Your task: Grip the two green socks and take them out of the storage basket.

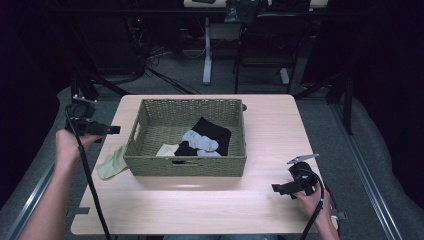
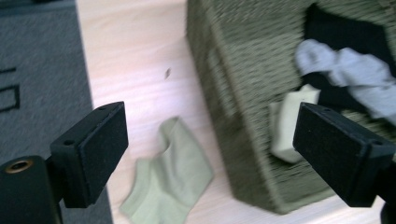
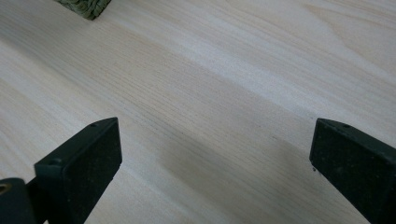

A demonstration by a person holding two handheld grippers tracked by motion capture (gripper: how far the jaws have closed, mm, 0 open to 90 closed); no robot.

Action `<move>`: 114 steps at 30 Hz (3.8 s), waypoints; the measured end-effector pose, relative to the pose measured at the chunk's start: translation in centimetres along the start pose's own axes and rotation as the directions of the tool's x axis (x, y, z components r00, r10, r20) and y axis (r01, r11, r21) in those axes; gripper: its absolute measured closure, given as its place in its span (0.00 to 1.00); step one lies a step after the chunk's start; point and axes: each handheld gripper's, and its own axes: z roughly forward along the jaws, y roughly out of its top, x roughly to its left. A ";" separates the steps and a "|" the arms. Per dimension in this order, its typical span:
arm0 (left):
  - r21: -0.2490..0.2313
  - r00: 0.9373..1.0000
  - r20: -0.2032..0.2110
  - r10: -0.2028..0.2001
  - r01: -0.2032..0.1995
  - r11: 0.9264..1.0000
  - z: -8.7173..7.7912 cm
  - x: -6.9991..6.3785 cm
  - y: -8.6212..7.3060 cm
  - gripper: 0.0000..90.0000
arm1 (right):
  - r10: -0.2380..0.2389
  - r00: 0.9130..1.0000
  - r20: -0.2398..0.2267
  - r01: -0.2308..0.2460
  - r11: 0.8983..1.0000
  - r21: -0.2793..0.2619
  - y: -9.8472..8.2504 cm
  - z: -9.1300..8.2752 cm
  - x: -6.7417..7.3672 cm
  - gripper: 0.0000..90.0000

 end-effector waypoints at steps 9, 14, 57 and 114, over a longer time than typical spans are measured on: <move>0.034 0.994 0.040 0.105 -0.106 0.994 1.0 -3.7 2.8 0.04 | 0.000 1.000 -0.002 0.000 1.000 -0.006 0.0 -0.1 0.0 0.02; 0.056 0.989 0.058 0.137 -0.140 0.989 2.3 -5.2 3.7 0.04 | -0.001 1.000 -0.002 0.001 1.000 -0.005 0.0 -0.1 0.0 0.02; 0.289 0.974 0.194 0.121 -0.174 0.941 16.2 -8.6 2.9 0.32 | 0.005 1.000 0.001 -0.005 1.000 -0.013 -0.3 -0.6 -0.2 0.02; 0.156 0.932 0.186 0.310 -0.340 0.928 5.7 -10.7 7.9 0.98 | 0.013 1.000 0.015 -0.012 1.000 -0.017 -0.3 -0.6 -0.2 0.02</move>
